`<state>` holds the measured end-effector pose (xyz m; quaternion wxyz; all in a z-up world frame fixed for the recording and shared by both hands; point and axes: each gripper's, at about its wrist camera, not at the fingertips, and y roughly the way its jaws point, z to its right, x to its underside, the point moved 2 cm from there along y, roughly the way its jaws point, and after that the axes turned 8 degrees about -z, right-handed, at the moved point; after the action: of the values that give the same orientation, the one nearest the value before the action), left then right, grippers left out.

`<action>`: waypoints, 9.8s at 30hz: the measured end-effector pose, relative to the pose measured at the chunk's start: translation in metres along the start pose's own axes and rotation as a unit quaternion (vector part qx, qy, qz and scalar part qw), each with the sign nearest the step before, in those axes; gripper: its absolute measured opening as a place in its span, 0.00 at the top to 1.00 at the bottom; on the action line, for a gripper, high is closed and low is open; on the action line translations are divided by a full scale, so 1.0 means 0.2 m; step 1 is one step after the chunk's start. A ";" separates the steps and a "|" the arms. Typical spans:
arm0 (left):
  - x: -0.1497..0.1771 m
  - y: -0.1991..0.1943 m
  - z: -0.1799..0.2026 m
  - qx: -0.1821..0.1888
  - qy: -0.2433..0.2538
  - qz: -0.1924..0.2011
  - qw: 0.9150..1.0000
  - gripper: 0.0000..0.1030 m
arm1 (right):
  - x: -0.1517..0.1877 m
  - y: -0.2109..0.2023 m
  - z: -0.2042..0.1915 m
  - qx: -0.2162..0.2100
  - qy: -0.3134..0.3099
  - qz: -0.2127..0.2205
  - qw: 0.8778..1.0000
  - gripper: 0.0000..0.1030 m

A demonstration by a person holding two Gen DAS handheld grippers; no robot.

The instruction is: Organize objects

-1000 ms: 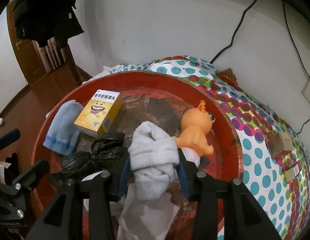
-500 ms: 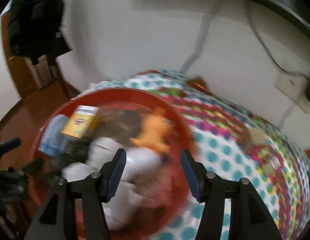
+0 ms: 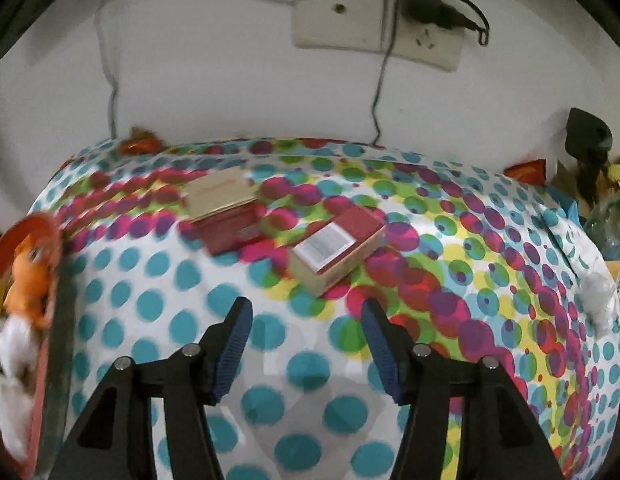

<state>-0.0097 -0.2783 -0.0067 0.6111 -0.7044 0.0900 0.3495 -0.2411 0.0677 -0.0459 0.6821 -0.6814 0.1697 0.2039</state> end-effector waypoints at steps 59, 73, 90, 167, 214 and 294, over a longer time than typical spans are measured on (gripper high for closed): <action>-0.47 0.35 1.54 0.159 0.227 -0.041 0.960 0.00 | 0.27 -0.06 0.51 -0.034 -0.046 0.004 0.998 0.69; -0.55 0.63 1.86 0.073 0.115 -0.083 0.987 0.00 | 0.27 -0.06 0.53 -0.065 -0.026 0.005 0.998 0.68; -0.58 0.80 1.85 0.057 0.049 -0.103 0.992 0.52 | 0.26 -0.06 0.57 -0.093 -0.005 0.006 0.996 0.68; -0.40 0.29 0.59 0.017 0.018 -0.069 0.997 0.52 | 0.28 -0.08 0.52 -0.023 -0.030 0.004 0.999 0.69; -0.14 0.13 0.15 -0.016 -0.007 -0.039 0.999 0.04 | 0.26 -0.08 0.42 -0.002 -0.027 0.004 1.000 0.70; 0.00 0.01 0.12 0.011 -0.004 -0.027 1.000 0.00 | 0.79 -0.82 -0.42 -0.103 -0.181 -0.016 0.978 0.42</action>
<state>-0.0204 -0.2569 -0.0081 0.6285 -0.6982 0.0725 0.3350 -0.0180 -0.0058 0.0125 0.6309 -0.7025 0.0103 0.3292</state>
